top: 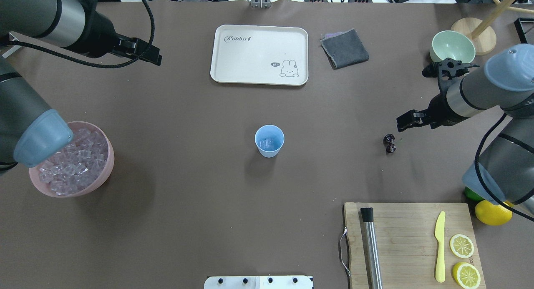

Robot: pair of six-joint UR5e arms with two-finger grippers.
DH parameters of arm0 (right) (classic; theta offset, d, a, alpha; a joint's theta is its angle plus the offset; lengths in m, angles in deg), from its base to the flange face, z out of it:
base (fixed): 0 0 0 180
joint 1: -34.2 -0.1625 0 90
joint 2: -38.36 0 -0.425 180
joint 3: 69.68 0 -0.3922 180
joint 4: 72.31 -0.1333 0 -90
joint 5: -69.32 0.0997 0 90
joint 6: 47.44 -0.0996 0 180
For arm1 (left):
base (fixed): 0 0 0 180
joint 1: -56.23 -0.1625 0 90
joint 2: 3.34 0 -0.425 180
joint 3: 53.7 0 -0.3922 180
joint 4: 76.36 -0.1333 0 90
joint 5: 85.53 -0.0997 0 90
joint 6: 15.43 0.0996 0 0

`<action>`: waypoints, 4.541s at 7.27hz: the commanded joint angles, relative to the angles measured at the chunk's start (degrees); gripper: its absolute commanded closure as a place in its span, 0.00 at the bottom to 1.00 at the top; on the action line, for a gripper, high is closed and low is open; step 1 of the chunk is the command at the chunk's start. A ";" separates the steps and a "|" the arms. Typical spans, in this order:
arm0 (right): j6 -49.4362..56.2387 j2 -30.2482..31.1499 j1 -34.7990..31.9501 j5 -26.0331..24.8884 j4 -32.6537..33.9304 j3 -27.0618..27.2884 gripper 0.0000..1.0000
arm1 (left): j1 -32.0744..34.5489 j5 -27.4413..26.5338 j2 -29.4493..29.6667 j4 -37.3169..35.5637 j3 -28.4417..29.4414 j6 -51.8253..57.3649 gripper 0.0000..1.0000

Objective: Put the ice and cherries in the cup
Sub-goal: 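Lower the right gripper onto the dark cherries and grasp their stems, then lift the cherries and carry them over the light-blue cup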

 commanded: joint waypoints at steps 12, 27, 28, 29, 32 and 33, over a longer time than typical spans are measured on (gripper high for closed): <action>-6.57 -0.96 5.50 -3.35 -8.40 -7.06 0.31 | -0.33 0.13 0.06 -0.26 0.31 -0.25 0.03; -21.38 -15.50 5.58 -1.14 -8.49 1.12 1.00 | -0.06 0.13 0.06 -2.02 -0.13 -0.26 0.03; -23.25 -19.20 8.03 -3.93 -8.49 0.77 1.00 | -0.06 0.21 0.06 -1.94 -0.22 -0.26 0.03; -26.31 -21.76 11.97 -10.14 -8.49 0.77 1.00 | -0.06 0.39 0.06 -1.85 -0.13 -0.17 0.03; -27.05 -25.12 17.88 -18.88 -8.23 0.07 1.00 | -0.06 0.48 -0.03 -1.41 -0.21 -0.08 0.03; -26.87 -25.73 18.15 -20.64 -8.14 -1.50 1.00 | -0.06 0.48 -0.03 -1.41 -0.48 -0.17 0.03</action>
